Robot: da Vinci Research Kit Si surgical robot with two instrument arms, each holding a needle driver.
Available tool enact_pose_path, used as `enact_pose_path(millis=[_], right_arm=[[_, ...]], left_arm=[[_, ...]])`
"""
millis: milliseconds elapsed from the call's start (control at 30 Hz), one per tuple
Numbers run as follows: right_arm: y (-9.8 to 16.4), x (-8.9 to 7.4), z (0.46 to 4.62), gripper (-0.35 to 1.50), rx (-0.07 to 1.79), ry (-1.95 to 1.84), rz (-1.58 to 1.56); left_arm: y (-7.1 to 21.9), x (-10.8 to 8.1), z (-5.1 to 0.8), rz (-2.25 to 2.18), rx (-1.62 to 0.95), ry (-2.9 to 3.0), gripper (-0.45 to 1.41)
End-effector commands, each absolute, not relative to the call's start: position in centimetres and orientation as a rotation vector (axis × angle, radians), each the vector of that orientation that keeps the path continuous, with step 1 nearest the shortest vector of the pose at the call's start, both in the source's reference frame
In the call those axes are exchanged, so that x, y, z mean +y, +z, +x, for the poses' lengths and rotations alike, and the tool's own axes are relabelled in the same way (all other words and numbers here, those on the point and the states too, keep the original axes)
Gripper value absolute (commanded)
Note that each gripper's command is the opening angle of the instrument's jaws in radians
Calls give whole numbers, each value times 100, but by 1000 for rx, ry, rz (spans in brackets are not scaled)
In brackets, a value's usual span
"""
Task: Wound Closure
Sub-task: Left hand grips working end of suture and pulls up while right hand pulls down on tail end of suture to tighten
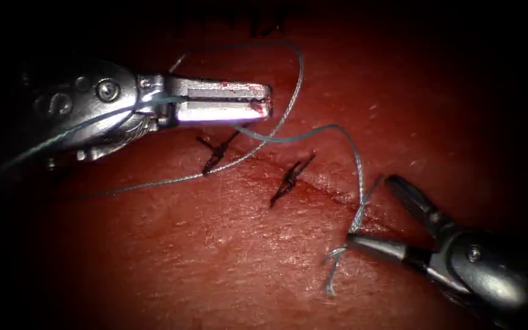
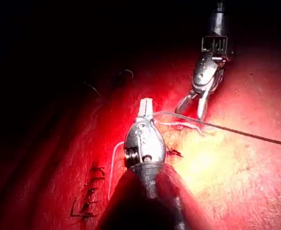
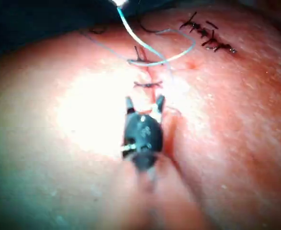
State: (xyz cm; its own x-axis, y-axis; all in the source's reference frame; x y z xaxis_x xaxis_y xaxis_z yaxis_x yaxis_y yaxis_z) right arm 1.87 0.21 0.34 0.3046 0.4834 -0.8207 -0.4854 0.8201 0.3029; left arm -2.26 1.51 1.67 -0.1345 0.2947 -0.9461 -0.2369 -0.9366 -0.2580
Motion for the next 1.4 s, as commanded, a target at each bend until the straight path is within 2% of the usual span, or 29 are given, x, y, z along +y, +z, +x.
enact_pose_path(millis=[33, 233, 500, 633, 667, 733, 800, 1033, 1233, 1400], right_arm=[[40, 4, 198, 126, 1097, 629, 11], [45, -22, 222, 128, 1081, 497, -15], [45, -18, 221, 133, 977, 356, -189], [41, -8, 220, 125, 909, 306, -315], [40, -8, 222, 115, 889, 286, -339], [40, -9, 224, 108, 869, 271, -362], [42, -14, 228, 115, 866, 255, -362], [42, -22, 234, 116, 861, 160, -330], [45, -23, 248, 108, 853, 139, -353], [48, -20, 244, 83, 822, 149, -377]], left_arm=[[175, 157, -234, -1789, -59, 2131, -45], [213, 192, -266, -1756, -2, 2140, -45], [221, 200, -282, -1771, -9, 2137, -45], [223, 200, -283, -1774, -8, 2138, -45], [225, 200, -285, -1775, -9, 2142, -45], [229, 199, -287, -1772, -6, 2147, -45], [233, 199, -291, -1773, -4, 2151, -45], [239, 204, -296, -1773, -3, 2154, -45], [239, 204, -298, -1772, -1, 2154, -45], [240, 205, -300, -1772, -4, 2156, -45]])
